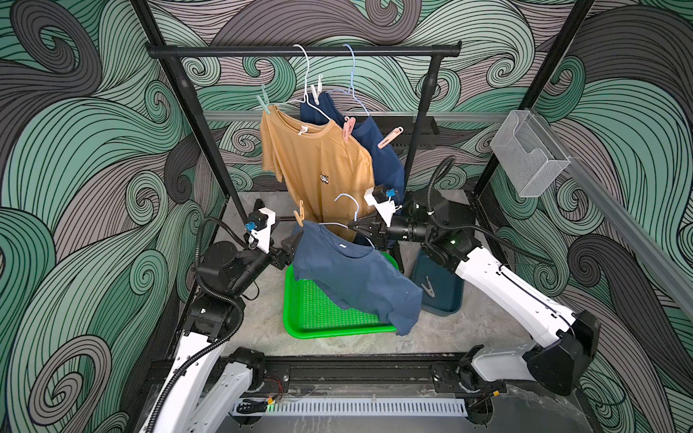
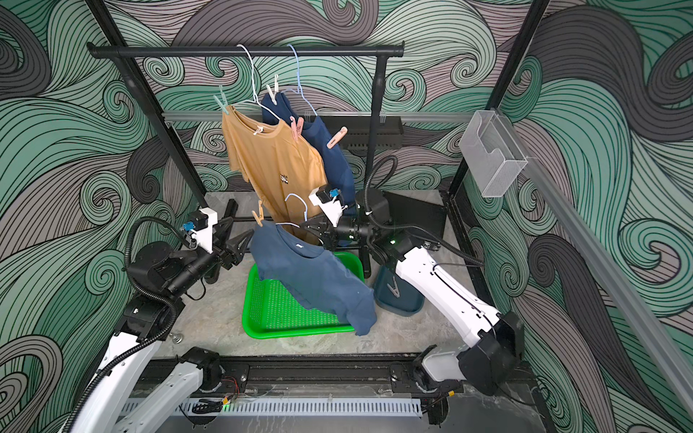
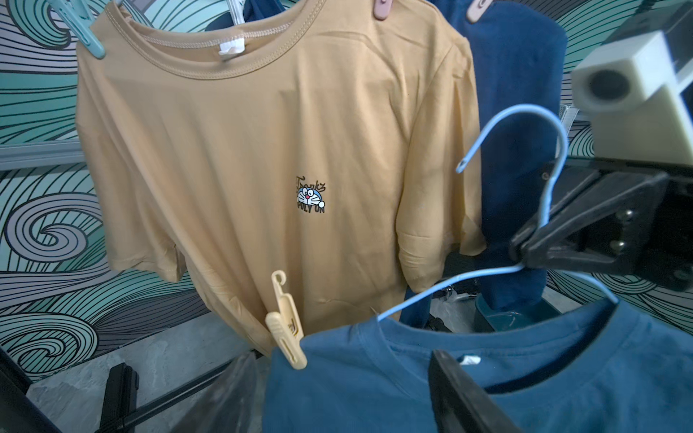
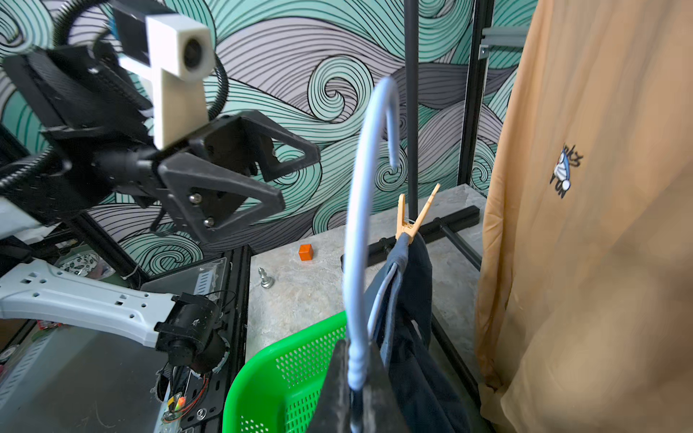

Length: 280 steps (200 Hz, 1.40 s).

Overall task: Remove the clothespins securing t-shirts to the hanger
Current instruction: Adjust the hanger, then remove the clothespin from the hanger.

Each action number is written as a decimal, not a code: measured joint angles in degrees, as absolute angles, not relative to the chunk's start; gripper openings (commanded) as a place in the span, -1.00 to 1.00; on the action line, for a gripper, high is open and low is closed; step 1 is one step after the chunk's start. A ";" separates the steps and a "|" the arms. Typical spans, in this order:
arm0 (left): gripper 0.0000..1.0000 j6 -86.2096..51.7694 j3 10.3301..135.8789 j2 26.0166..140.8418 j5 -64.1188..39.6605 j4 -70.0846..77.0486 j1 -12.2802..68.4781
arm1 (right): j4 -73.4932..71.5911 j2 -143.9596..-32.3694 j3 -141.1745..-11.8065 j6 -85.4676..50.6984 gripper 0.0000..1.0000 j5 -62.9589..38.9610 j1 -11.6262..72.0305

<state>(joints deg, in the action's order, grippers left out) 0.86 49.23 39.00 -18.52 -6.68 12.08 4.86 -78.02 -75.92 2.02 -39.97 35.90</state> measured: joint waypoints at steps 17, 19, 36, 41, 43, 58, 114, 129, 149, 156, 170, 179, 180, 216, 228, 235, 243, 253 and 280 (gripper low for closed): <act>0.51 0.82 47.90 38.09 -19.38 -3.99 11.16 | 4.91 -76.42 -75.96 2.79 -1.00 -42.00 34.59; 0.51 0.80 47.72 37.91 -19.49 -3.62 11.03 | 4.93 -76.25 -76.01 2.85 -1.00 -42.24 34.41; 0.51 0.84 47.09 37.28 -20.01 -1.67 10.57 | 5.13 -75.09 -77.01 3.20 -1.00 -44.16 33.08; 0.51 0.84 47.09 37.28 -20.14 -1.04 10.55 | 5.21 -74.85 -77.52 3.27 -1.00 -44.84 32.69; 0.51 0.84 47.11 37.28 -20.21 -0.75 10.52 | 5.30 -74.76 -77.71 3.31 -1.00 -45.06 32.49; 0.51 0.86 47.13 37.26 -20.71 0.71 10.50 | 5.50 -74.13 -79.09 3.66 -1.00 -46.61 31.24; 0.51 0.97 47.22 37.28 -22.15 2.76 10.50 | 7.84 -73.69 -84.60 4.36 -1.00 -54.41 25.02; 0.53 1.02 47.22 37.30 -22.72 3.25 10.44 | 7.97 -74.17 -86.32 4.60 -1.00 -57.17 23.70; 0.56 1.26 47.22 37.43 -23.73 4.49 10.31 | 8.27 -74.28 -87.09 6.98 -1.00 -60.51 22.24; 0.59 1.45 47.22 37.56 -24.18 5.08 10.31 | 8.54 -74.26 -87.09 8.36 -1.00 -61.76 21.61; 0.64 2.09 47.22 38.06 -25.54 6.39 10.31 | 9.32 -74.26 -87.02 10.81 -1.00 -63.92 20.47; 0.67 2.68 47.22 38.57 -26.92 7.22 10.31 | 9.72 -74.26 -86.89 12.53 -1.00 -65.63 19.49; 0.67 2.72 47.22 38.59 -26.98 7.33 10.31 | 9.74 -74.26 -86.87 12.67 -1.00 -65.69 19.40; 0.73 5.10 48.88 42.44 -34.13 8.54 10.31 | 10.59 -74.28 -86.52 17.96 -1.00 -71.50 15.09; 0.73 5.10 51.33 45.04 -37.32 8.49 10.31 | 10.50 -74.26 -86.52 19.11 -1.00 -72.90 13.93; 0.72 4.95 53.32 46.85 -39.53 8.40 10.31 | 10.50 -74.26 -86.52 19.64 -1.00 -73.54 13.30; 0.73 4.67 55.79 49.19 -42.13 8.21 10.28 | 10.55 -74.28 -86.52 20.18 -1.00 -74.00 12.67; 0.72 3.95 59.00 52.31 -45.32 7.90 10.31 | 10.52 -74.28 -86.52 20.64 -1.00 -74.41 12.08; 0.70 1.83 64.58 58.06 -51.51 7.53 10.31 | 10.52 -74.28 -86.48 21.04 -1.00 -75.57 11.31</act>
